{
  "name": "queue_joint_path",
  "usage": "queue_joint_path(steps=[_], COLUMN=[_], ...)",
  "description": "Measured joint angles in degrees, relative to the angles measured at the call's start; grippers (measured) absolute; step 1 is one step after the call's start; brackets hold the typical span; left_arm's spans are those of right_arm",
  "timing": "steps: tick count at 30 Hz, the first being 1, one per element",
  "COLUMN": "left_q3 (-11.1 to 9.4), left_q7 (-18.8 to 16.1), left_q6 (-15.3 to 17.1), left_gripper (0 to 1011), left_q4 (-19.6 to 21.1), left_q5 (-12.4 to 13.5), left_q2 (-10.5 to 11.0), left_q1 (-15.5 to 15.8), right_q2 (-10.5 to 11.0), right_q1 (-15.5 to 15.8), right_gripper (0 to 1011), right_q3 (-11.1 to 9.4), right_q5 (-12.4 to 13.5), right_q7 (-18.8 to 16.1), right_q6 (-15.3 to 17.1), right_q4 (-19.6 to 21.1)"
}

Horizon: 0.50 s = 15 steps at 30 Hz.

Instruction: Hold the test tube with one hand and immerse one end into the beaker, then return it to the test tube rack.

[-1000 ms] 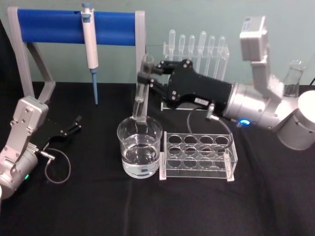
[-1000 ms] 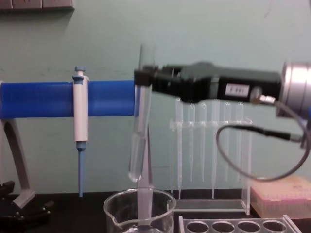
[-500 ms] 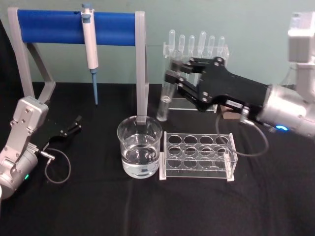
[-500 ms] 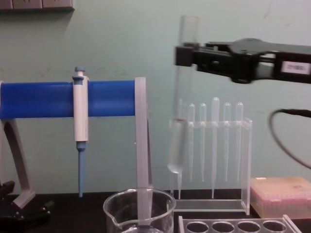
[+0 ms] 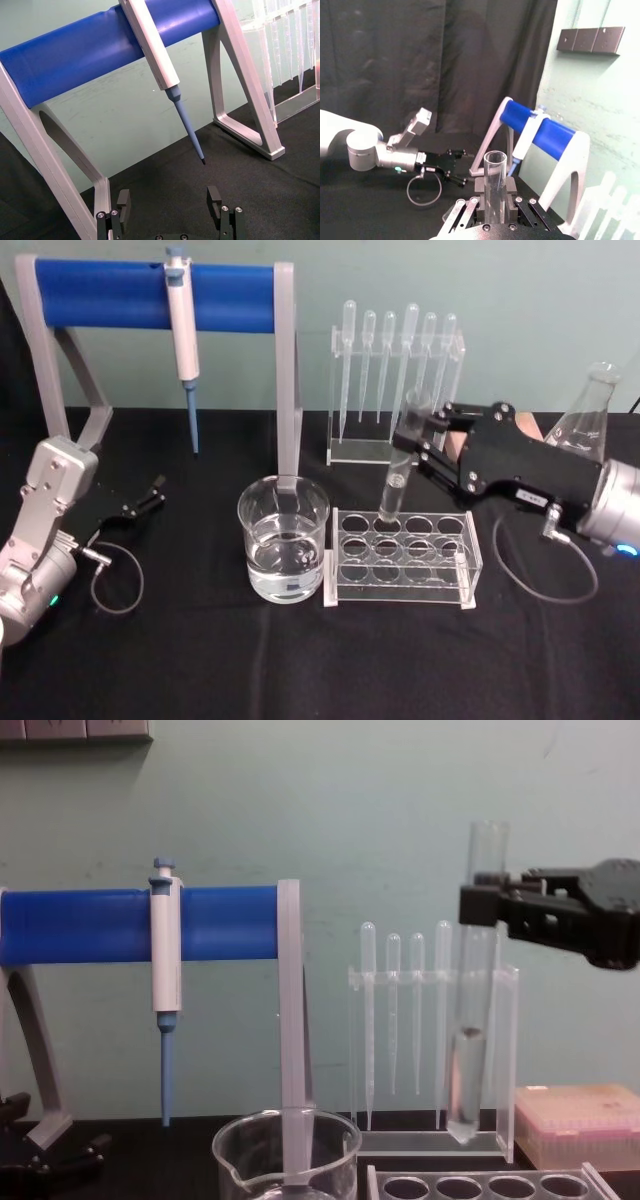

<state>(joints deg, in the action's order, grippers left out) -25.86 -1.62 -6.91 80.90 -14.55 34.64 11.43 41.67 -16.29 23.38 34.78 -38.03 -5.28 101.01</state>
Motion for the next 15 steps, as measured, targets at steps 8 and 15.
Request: queue_joint_path(steps=[8, 15], left_q3=[0.0, 0.0], left_q7=[0.0, 0.0], left_q6=[0.0, 0.0], left_gripper=[1000, 1000], left_q4=[0.0, 0.0], left_q5=[0.0, 0.0], left_q2=[0.0, 0.0], left_q1=[0.0, 0.0], right_q2=[-0.17, -1.06], right_q1=[2.36, 3.57], right_gripper=[242, 242], right_q3=[-0.7, -0.89], right_q5=[-0.27, -1.38], right_q7=[0.0, 0.3], right_q6=[-0.68, -1.54], right_q4=[-0.82, -2.13])
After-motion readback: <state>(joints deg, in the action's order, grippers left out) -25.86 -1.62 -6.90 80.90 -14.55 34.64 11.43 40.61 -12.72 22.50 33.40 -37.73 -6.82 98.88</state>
